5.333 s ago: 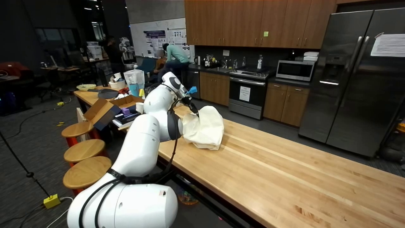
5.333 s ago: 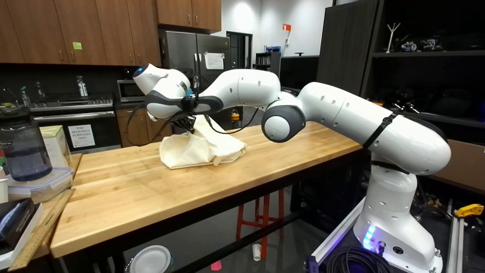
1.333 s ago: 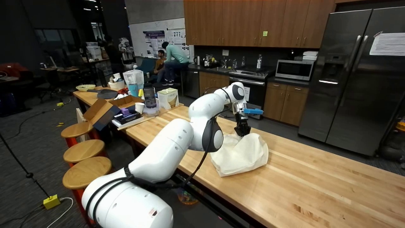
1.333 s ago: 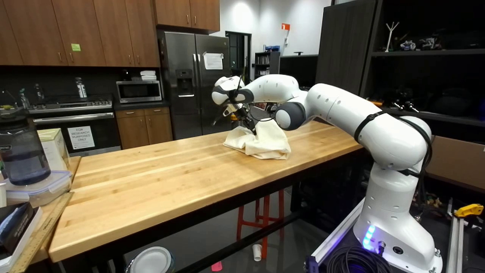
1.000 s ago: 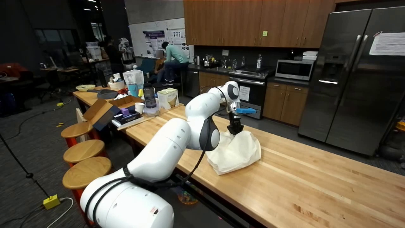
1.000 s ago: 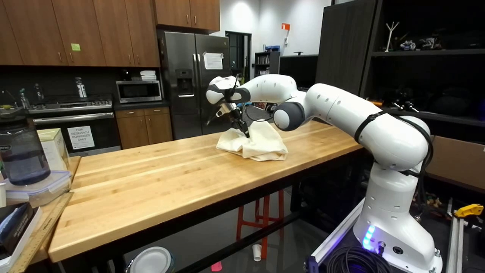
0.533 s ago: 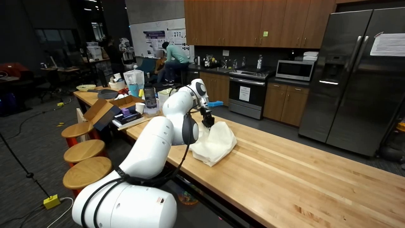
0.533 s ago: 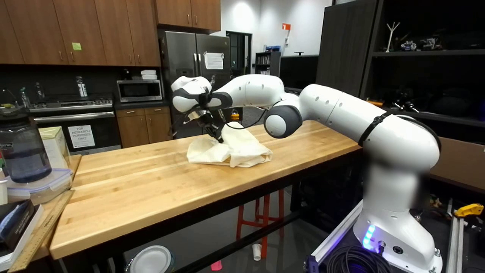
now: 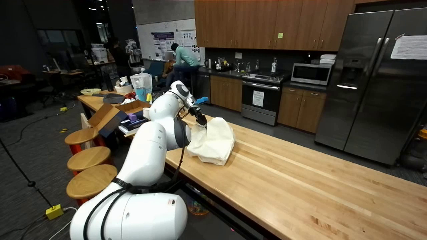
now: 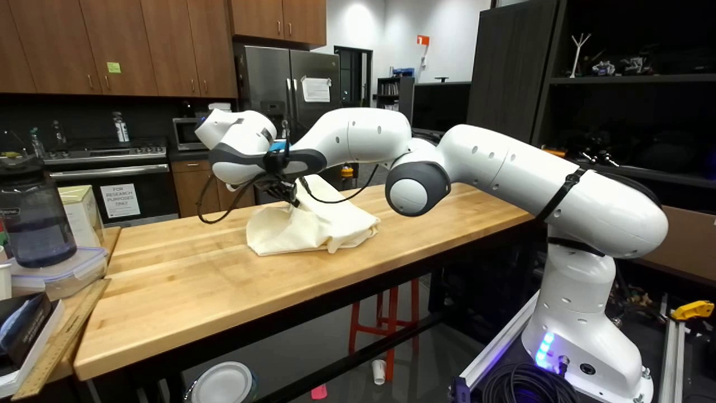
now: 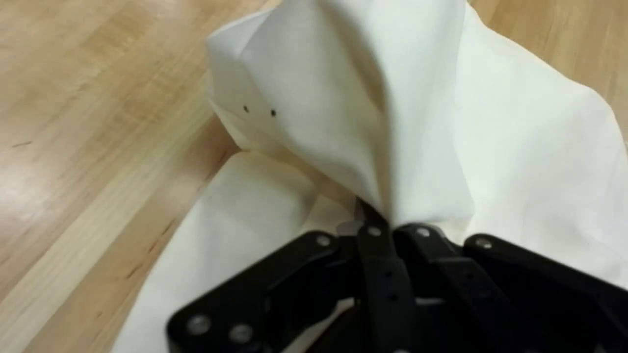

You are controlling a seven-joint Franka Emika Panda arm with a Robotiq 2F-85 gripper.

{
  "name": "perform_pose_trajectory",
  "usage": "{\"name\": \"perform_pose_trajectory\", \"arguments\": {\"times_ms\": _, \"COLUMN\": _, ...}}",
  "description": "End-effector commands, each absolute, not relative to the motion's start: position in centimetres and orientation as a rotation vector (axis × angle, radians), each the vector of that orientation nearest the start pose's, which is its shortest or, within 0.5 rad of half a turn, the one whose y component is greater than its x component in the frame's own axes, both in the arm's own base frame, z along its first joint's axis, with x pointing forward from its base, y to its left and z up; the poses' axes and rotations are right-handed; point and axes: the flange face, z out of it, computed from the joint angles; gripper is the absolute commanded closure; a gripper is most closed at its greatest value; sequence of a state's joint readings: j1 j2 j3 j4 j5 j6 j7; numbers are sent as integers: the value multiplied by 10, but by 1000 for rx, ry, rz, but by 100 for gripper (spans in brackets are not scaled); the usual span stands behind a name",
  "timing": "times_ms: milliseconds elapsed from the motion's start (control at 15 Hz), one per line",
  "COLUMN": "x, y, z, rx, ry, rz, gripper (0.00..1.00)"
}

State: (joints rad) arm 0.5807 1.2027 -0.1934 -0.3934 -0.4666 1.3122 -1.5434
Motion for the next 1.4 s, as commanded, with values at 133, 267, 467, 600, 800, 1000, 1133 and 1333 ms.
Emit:
{"name": "perform_pose_trajectory", "arguments": {"times_ms": 133, "x": 703, "y": 324, "z": 361, "rx": 1336, "ry": 2173, "rz": -732, "gripper": 99}}
{"name": "perform_pose_trajectory", "arguments": {"times_ms": 267, "x": 710, "y": 304, "z": 351, "rx": 1384, "ry": 2178, "rz": -748, "gripper": 99}}
{"name": "perform_pose_trajectory", "arguments": {"times_ms": 467, "x": 726, "y": 260, "z": 341, "rx": 1487, "ry": 2149, "rz": -778, "gripper": 99}}
{"name": "perform_pose_trajectory", "arguments": {"times_ms": 600, "x": 739, "y": 219, "z": 344, "rx": 1578, "ry": 2114, "rz": -775, "gripper": 99}}
{"name": "perform_pose_trajectory", "arguments": {"times_ms": 800, "x": 761, "y": 153, "z": 362, "rx": 1713, "ry": 2025, "rz": -705, "gripper": 99}}
{"name": "perform_pose_trajectory", "arguments": {"times_ms": 1000, "x": 770, "y": 84, "z": 382, "rx": 1895, "ry": 1914, "rz": -661, "gripper": 99}}
{"name": "perform_pose_trajectory", "arguments": {"times_ms": 1133, "x": 770, "y": 44, "z": 388, "rx": 2018, "ry": 1834, "rz": -653, "gripper": 99}}
{"name": "perform_pose_trajectory", "arguments": {"times_ms": 1333, "x": 767, "y": 8, "z": 380, "rx": 2166, "ry": 1747, "rz": -671, "gripper": 99}}
